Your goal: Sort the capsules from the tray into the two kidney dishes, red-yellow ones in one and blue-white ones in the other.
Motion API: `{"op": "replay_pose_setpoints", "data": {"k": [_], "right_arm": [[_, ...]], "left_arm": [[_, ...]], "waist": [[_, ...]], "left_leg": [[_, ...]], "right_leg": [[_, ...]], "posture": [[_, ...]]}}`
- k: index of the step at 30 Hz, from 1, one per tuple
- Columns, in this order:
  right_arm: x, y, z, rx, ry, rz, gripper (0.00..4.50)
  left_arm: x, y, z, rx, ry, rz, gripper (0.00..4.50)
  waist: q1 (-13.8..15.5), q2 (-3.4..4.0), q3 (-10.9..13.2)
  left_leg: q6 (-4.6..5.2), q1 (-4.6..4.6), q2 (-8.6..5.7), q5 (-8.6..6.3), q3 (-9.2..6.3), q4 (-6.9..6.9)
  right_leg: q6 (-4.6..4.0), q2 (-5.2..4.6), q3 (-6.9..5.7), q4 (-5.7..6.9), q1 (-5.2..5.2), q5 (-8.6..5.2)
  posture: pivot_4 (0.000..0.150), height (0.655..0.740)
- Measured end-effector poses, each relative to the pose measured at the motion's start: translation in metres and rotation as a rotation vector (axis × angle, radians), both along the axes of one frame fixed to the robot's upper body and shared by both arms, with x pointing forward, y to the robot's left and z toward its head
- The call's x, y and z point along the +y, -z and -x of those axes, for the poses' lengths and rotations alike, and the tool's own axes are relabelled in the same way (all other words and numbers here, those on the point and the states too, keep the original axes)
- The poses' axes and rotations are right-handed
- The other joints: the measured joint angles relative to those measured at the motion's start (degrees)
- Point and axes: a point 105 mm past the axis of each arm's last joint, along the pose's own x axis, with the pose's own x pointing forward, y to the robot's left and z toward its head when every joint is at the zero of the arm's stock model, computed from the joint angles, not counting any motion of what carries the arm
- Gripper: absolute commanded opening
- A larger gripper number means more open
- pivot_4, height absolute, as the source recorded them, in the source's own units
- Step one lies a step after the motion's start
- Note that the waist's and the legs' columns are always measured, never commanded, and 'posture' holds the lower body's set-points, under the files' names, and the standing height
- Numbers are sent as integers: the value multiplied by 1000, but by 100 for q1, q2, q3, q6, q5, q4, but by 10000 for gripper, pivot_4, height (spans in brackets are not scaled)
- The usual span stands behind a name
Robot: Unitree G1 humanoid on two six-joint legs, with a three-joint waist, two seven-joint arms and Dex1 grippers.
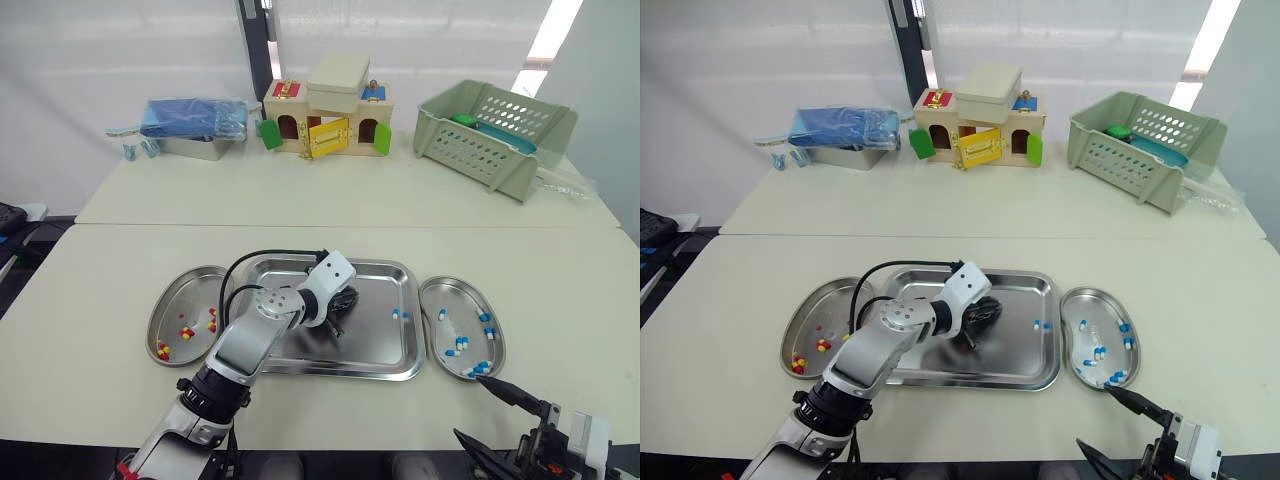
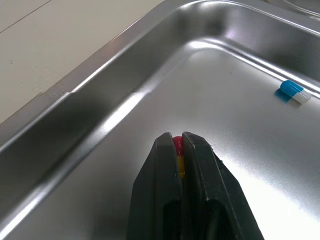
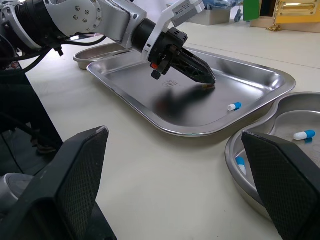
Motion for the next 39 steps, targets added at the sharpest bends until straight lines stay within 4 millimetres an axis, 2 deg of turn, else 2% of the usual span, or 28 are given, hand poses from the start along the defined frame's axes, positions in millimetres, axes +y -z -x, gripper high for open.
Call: {"op": "replay_pose_setpoints", "data": {"k": [15,18,23,33,39], "right_arm": [[-1,-5,-4,-18,-37,16,45000],[-1,-5,-3,-14,-65,27,45000],[-2,-9,-4,-10,-128,49,45000],[8,-20,-13,-23,-256,40,45000],[14,-26,-22,-48,-321,31,45000]], "left_arm": [[20,-11,-5,-22,-32,-4,341],[24,-21,-5,-35,-42,31,341],[64,-43,-4,-76,-118,48,341],[153,-54,18,-50,-412,66,341],[189,-52,31,-62,-621,65,341]], "waist": [[1,0,0],[-5,0,0],[-32,2,-1],[-10,-2,1],[-5,-4,2]], "left_leg": [[0,0,0,0,0,0],[0,0,0,0,0,0],[0,4,1,0,2,-3],[2,4,1,-1,0,-2],[2,3,1,-2,-3,-1]], "right_leg": [[0,-1,-1,0,0,0],[0,-1,0,0,0,0],[0,0,4,0,0,0],[0,-3,-1,-1,2,0],[0,-3,-2,-1,2,0]], "posture": [[1500,7400],[1500,7400],[1500,7400],[1500,7400],[1500,7400]]}}
